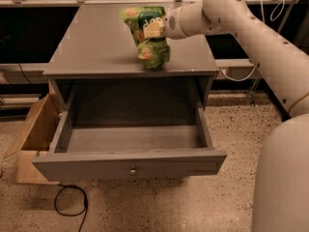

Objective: Pick green rice chip bag from top drawer and place on counter

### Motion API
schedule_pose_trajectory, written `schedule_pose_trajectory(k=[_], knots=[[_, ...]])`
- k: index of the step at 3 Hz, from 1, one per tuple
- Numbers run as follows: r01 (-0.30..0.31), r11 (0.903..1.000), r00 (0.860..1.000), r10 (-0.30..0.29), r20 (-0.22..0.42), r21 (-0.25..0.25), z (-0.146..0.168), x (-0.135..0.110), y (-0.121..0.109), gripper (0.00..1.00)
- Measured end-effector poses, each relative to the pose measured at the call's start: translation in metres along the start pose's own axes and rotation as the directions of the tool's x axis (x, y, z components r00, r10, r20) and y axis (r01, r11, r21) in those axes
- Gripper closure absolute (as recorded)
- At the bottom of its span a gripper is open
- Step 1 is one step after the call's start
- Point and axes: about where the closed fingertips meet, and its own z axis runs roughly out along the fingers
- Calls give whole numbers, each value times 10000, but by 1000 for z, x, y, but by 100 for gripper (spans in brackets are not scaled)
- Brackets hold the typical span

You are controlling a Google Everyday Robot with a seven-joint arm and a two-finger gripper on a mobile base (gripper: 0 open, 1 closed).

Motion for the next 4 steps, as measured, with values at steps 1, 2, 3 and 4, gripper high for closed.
schedule_pose_trajectory(k=[1,2,3,4], knots=[[0,10000,10000,0,0,-3,0,0,0,58],[3,10000,10000,-3,31,-55,1,0,1,27],[17,9999,10000,-15,96,-130,1,0,1,4],[156,9998,9985,-151,527,-96,-15,-8,4,0]])
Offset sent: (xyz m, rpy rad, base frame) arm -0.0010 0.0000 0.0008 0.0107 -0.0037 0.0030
